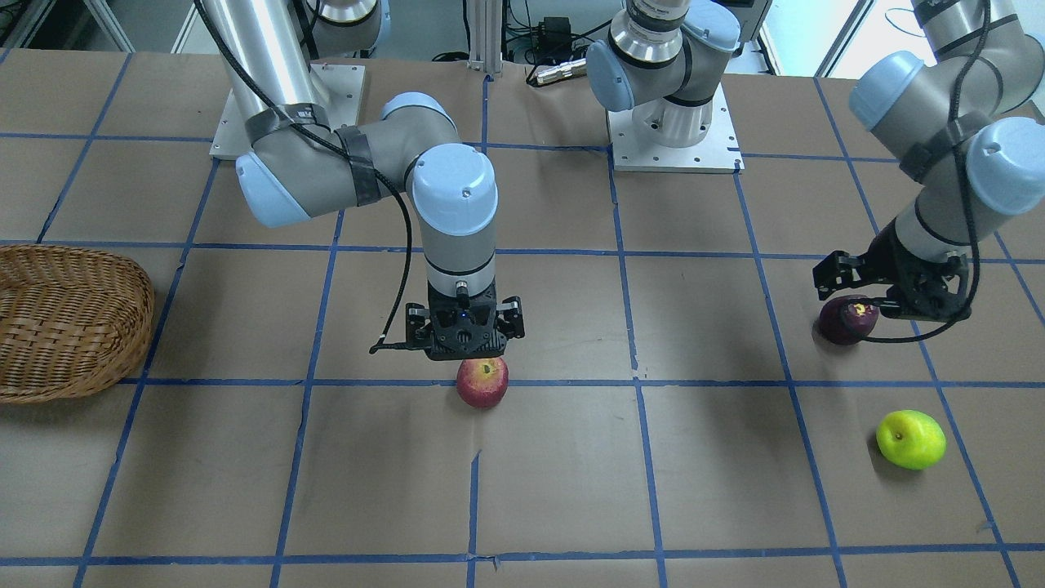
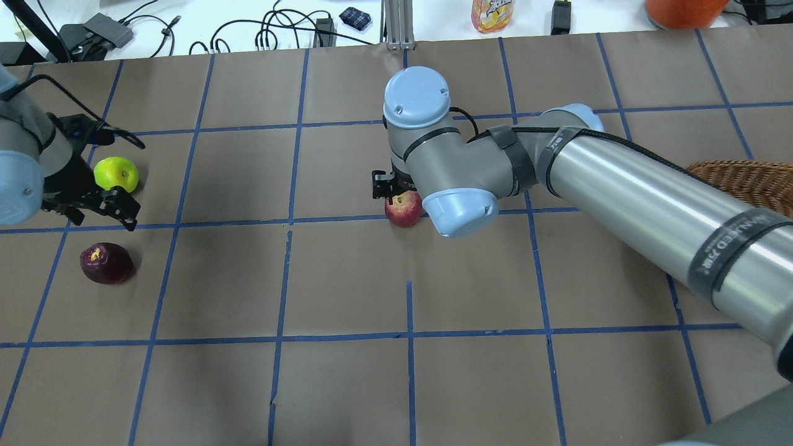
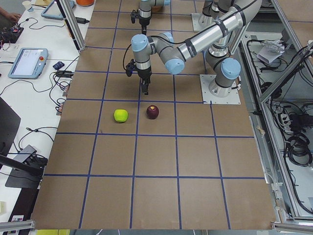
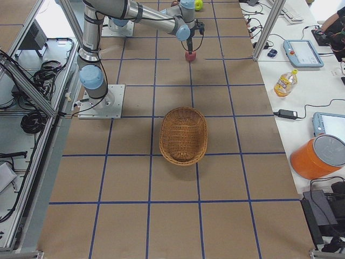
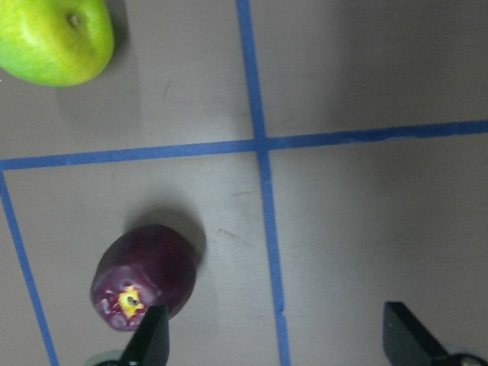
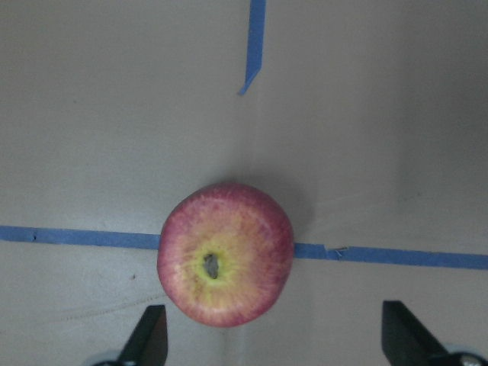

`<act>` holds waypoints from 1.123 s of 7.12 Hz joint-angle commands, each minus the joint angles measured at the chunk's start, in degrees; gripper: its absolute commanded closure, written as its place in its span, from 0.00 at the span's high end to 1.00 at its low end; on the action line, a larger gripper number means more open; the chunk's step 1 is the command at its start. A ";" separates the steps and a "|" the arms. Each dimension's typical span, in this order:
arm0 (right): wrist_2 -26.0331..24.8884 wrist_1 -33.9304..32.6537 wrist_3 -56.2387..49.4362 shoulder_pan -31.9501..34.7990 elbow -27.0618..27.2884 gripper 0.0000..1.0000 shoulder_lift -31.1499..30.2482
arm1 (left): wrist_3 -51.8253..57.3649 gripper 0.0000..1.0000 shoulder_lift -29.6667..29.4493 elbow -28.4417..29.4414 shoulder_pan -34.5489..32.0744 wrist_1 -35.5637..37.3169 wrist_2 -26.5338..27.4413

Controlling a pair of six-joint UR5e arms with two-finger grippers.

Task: Put all apples into basket
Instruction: 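Grasp the red apple with the right gripper while the left reaches the dark apple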

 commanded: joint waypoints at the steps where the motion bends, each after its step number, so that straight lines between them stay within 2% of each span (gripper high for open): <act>1: 0.19 -2.60 0.28 0.80 -1.78 1.00 4.01 | 6.09 1.00 -2.13 -0.64 9.23 0.29 -6.40; 2: 0.11 -2.69 0.19 0.80 -2.14 1.00 4.81 | 6.01 1.00 -3.36 -2.21 9.53 1.24 -6.52; 3: -0.42 -2.77 -0.16 0.80 -1.62 1.00 5.25 | 6.35 1.00 -4.33 -4.14 9.53 7.17 -6.53; 5: -0.16 -4.34 -0.34 0.80 -1.79 0.99 7.45 | 6.01 1.00 -6.09 -6.61 9.53 9.60 -6.96; 6: -0.33 -4.62 -0.60 0.72 -1.70 0.73 7.63 | 6.01 1.00 -7.06 -6.62 9.53 9.60 -7.83; 7: -0.51 -4.36 -0.69 0.71 -1.96 0.40 7.37 | 6.01 1.00 -8.29 -6.88 9.53 11.78 -8.02; 8: -0.51 -4.10 -0.86 0.37 -2.40 0.23 6.41 | 6.44 1.00 -9.52 -7.05 9.53 14.50 -7.58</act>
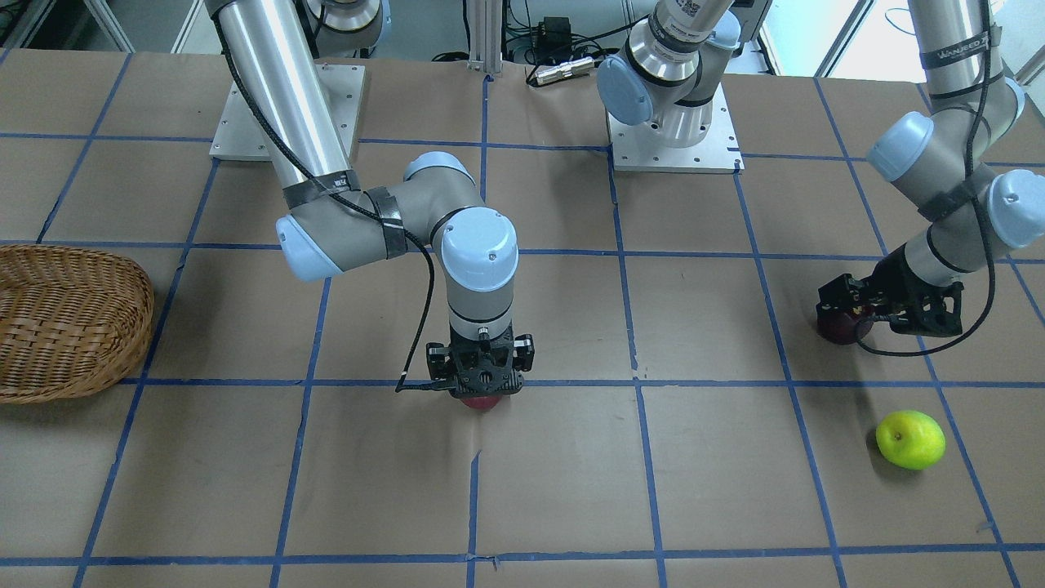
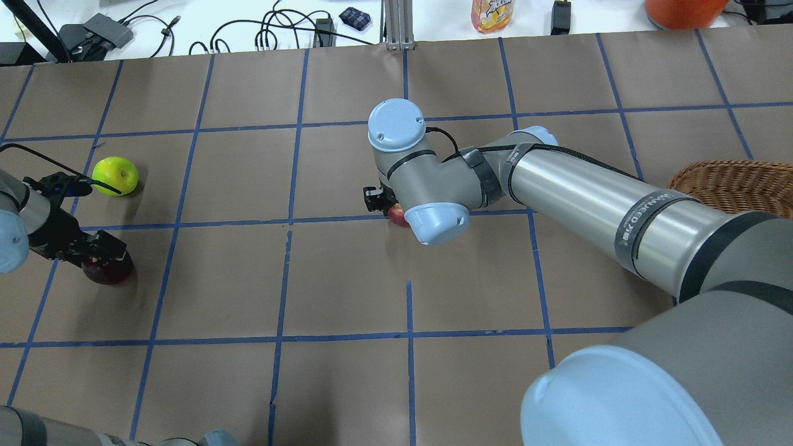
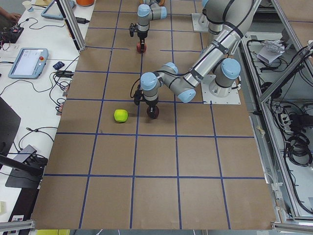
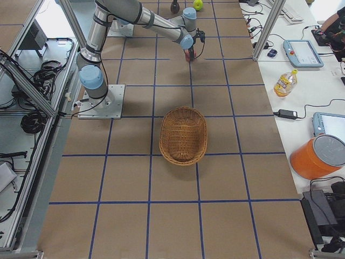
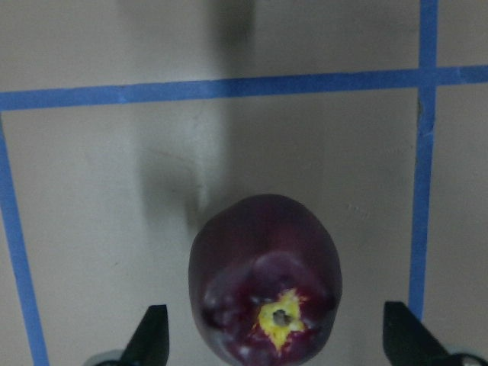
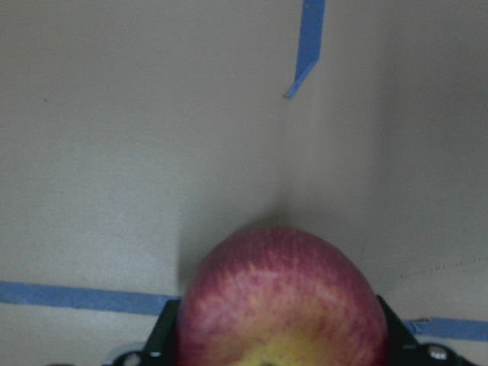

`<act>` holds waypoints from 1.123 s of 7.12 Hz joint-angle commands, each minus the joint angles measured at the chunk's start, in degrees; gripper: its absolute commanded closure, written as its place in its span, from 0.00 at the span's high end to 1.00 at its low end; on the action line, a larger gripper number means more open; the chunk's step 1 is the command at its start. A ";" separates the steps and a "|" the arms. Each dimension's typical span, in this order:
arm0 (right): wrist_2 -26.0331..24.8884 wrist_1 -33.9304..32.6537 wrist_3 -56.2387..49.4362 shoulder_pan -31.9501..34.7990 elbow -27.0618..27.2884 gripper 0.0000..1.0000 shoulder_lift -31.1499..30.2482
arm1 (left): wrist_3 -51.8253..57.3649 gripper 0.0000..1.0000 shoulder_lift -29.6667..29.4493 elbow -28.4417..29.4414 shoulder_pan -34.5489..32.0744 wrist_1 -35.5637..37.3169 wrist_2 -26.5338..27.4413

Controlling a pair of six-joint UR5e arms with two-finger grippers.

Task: Put all apples into basket
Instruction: 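Drop the red apple into the basket while the left grasps the dark apple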

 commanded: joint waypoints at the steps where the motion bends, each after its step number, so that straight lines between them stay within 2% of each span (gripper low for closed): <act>1: -0.16 0.12 -2.03 -3.06 -0.08 0.22 -4.95 | 0.33 0.92 -1.73 -0.18 -0.08 3.63 0.33; 2: 0.71 4.03 -3.53 -10.05 1.31 0.22 -10.74 | 0.85 0.44 -1.47 0.17 -0.17 3.73 0.42; 3: 0.63 10.16 -9.55 -17.69 4.46 0.22 -17.14 | 0.86 0.20 0.01 0.26 -1.22 3.12 0.59; 4: 0.46 10.40 -19.96 -25.16 8.93 0.22 -22.43 | 0.33 0.08 1.94 0.61 -3.23 2.07 0.50; 5: 0.72 10.31 -29.38 -33.24 13.24 0.22 -26.92 | -2.37 0.08 4.14 2.35 -7.16 -1.42 0.07; 6: 0.54 10.40 -40.78 -41.50 15.80 0.22 -28.97 | -12.23 0.08 5.20 4.63 -15.21 -3.63 -0.63; 7: 0.89 10.31 -52.12 -49.50 16.53 0.22 -29.16 | -26.95 0.08 4.25 6.92 -25.38 -3.74 -0.81; 8: 3.07 10.14 -58.93 -57.84 16.53 0.23 -28.12 | -39.80 0.08 2.42 9.81 -35.93 -2.96 -0.99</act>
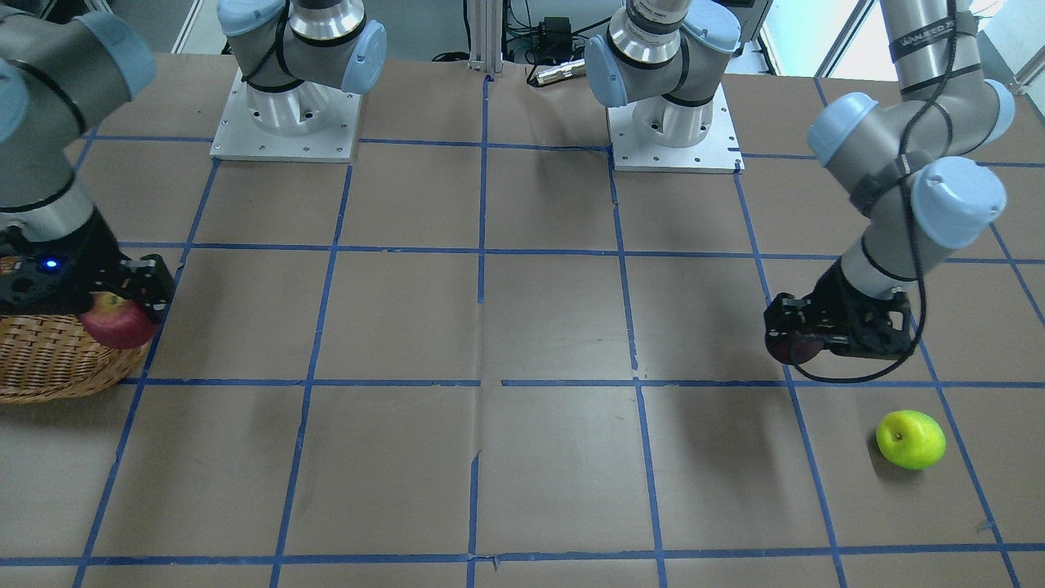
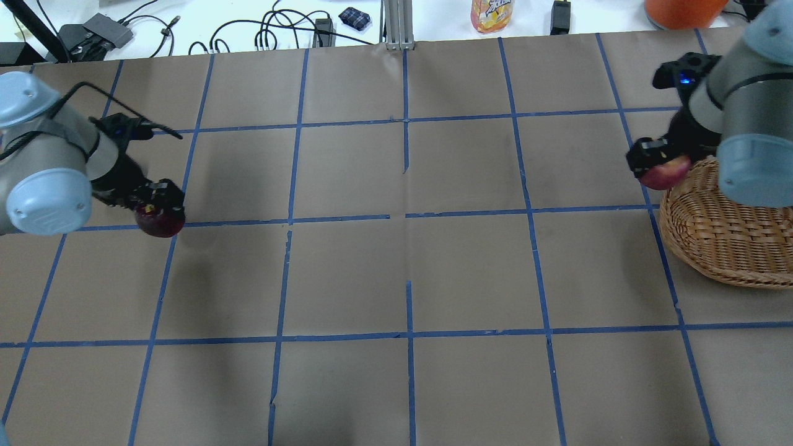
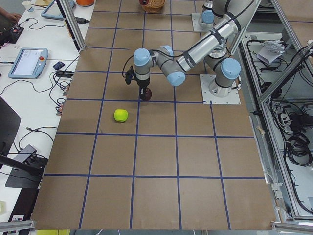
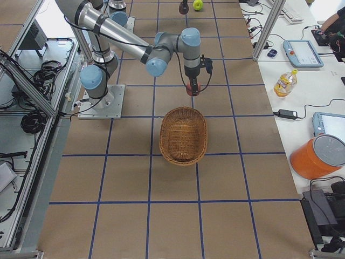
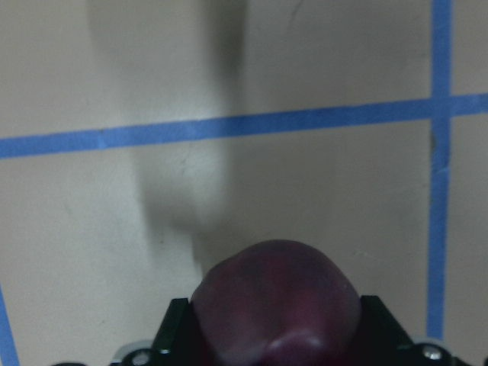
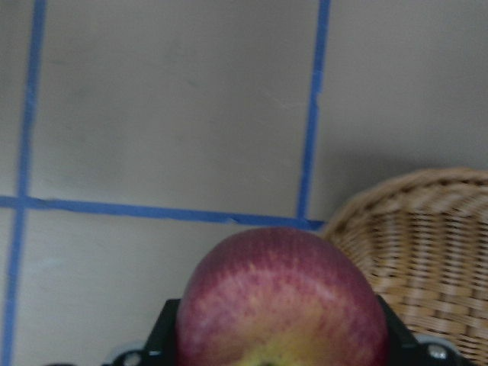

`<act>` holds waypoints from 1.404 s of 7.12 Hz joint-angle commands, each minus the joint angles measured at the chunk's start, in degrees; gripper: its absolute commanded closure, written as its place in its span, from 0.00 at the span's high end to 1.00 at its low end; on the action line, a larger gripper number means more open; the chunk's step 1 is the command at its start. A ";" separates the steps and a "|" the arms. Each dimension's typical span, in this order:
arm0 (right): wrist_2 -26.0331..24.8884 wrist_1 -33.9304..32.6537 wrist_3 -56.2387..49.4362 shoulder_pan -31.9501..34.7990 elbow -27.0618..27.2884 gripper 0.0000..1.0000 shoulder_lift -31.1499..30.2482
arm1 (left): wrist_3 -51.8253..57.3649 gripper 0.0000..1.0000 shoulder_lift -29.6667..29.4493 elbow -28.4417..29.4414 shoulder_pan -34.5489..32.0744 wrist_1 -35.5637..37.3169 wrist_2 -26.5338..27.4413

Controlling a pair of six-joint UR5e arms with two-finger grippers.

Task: Put all apples into basket
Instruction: 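Drop the red apple into the basket while the left grasps the dark apple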

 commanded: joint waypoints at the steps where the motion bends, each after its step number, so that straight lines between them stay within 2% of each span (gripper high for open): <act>1: 4.84 -1.77 -16.78 -16.20 -0.10 0.24 4.27 | -24.30 0.08 -4.97 6.60 -19.28 0.43 -1.34; 2: 4.87 -7.71 -18.15 -20.52 -1.24 0.24 10.05 | -30.39 0.08 -9.53 8.64 -22.47 5.04 -6.83; 3: 6.26 -9.51 -20.68 -24.65 -2.21 0.24 14.64 | -33.67 0.09 -12.53 10.49 -24.77 8.04 -7.58; 4: 7.06 -11.53 -23.84 -25.83 -3.79 0.27 17.20 | -34.13 0.10 -14.39 12.42 -27.31 8.07 -7.50; 5: 7.07 -11.55 -24.48 -26.36 -4.67 0.41 18.71 | -36.31 0.14 -16.06 13.83 -29.08 7.90 -7.59; 6: 10.11 -10.68 -25.27 -26.37 -4.94 0.98 18.38 | -39.12 0.14 -17.38 15.06 -30.84 8.16 -7.68; 7: 12.58 -10.58 -26.06 -26.45 -4.68 1.00 18.46 | -41.76 0.25 -18.70 15.34 -33.29 8.16 -7.42; 8: 12.60 -10.23 -26.07 -26.45 -4.86 1.00 18.03 | -41.87 0.80 -19.67 14.82 -33.58 8.16 -7.15; 9: 12.69 -5.96 -26.07 -26.28 -4.94 1.00 15.76 | -41.53 1.00 -19.86 14.46 -33.75 8.25 -7.06; 10: 12.52 2.61 -25.81 -25.58 -5.03 1.00 9.12 | -41.00 1.00 -18.29 15.59 -33.58 8.51 -7.24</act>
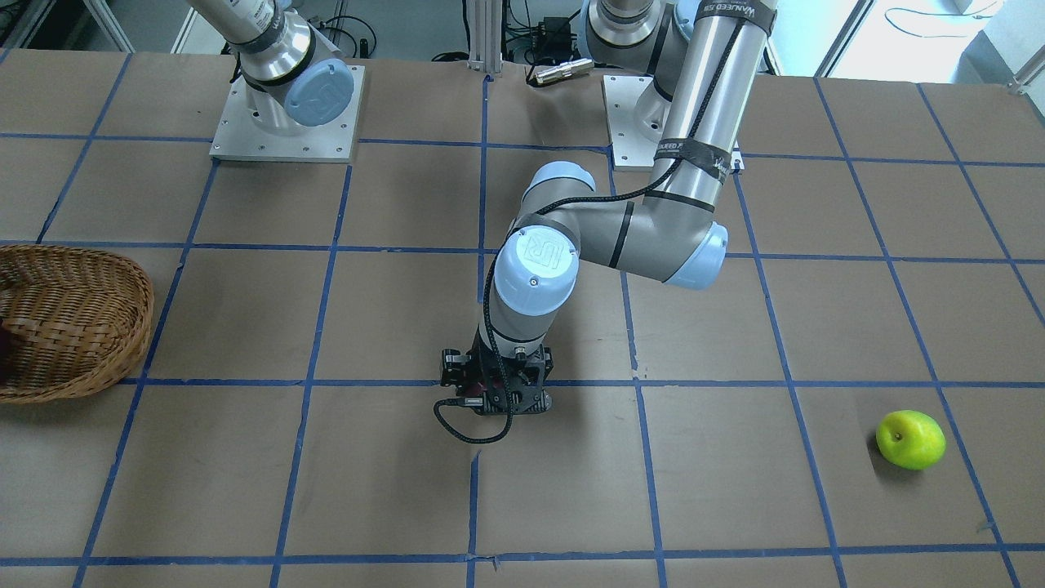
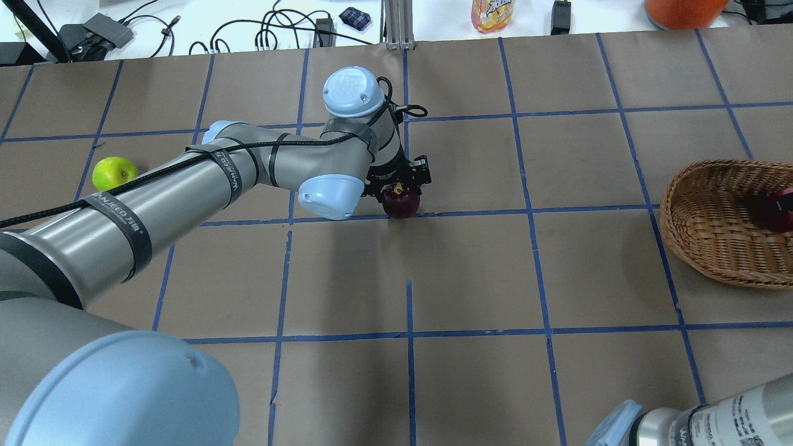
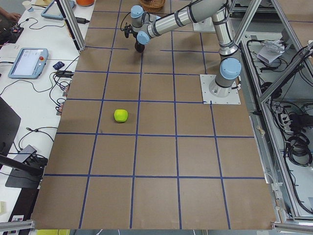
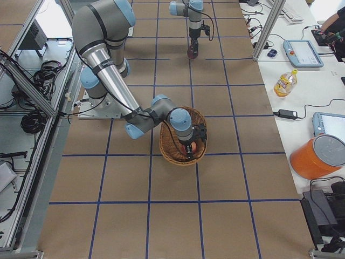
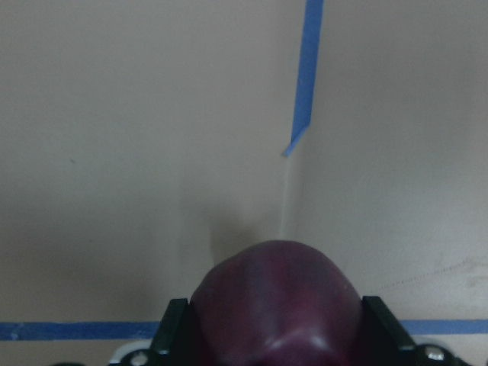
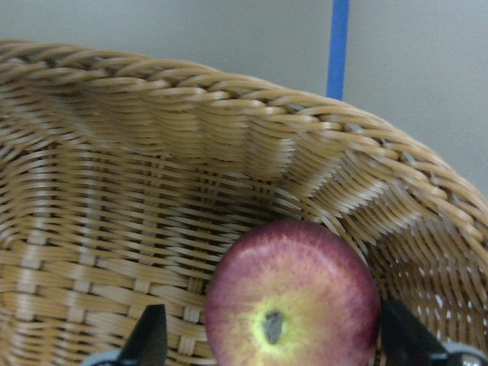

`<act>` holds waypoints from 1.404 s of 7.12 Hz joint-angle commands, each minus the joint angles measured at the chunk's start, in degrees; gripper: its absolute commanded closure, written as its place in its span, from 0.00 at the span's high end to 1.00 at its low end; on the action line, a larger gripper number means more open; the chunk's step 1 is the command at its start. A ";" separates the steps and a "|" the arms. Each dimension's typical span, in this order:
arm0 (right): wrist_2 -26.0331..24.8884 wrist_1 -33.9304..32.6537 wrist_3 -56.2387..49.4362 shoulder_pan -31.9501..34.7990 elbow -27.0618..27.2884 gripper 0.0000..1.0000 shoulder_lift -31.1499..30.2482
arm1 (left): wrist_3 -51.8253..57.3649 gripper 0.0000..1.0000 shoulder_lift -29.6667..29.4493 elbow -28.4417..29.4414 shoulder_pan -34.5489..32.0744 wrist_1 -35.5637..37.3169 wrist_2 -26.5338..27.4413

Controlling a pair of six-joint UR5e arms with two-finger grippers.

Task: Put all apples into basket
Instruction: 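Set the dark purple apple at the table center with the left gripper, then reach the left gripper to the green apple while the right reaches the dark apple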

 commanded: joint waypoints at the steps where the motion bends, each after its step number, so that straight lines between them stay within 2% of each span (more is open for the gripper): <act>1: 0.29 15.61 1.11 2.49 -0.11 1.00 -11.79 | 5.50 1.00 2.52 1.59 3.32 -2.38 -1.80; 2: 0.03 18.30 3.04 7.30 -0.11 1.00 -15.07 | 7.55 1.00 5.58 3.51 7.88 -9.98 -5.21; 3: -0.32 18.58 7.41 12.83 -0.03 1.00 -16.49 | 12.70 1.00 9.53 6.66 11.49 -19.71 -5.25; 4: -0.59 19.72 13.28 20.02 0.06 1.00 -16.51 | 20.50 1.00 12.27 7.57 17.88 -26.33 -1.24; 5: -0.85 20.95 20.99 26.53 -0.20 1.00 -16.51 | 29.36 1.00 14.12 7.14 25.16 -27.71 -0.51; 7: -1.03 20.00 41.38 39.54 -0.38 1.00 -13.89 | 53.08 1.00 12.84 5.74 42.21 -27.72 -0.50; 9: -4.43 12.21 61.67 54.03 -2.39 1.00 -8.54 | 66.92 1.00 7.84 7.65 49.12 -25.28 -0.50; 10: -6.72 8.95 69.33 59.93 -4.92 1.00 -5.81 | 67.33 1.00 4.51 8.36 52.36 -20.56 -0.85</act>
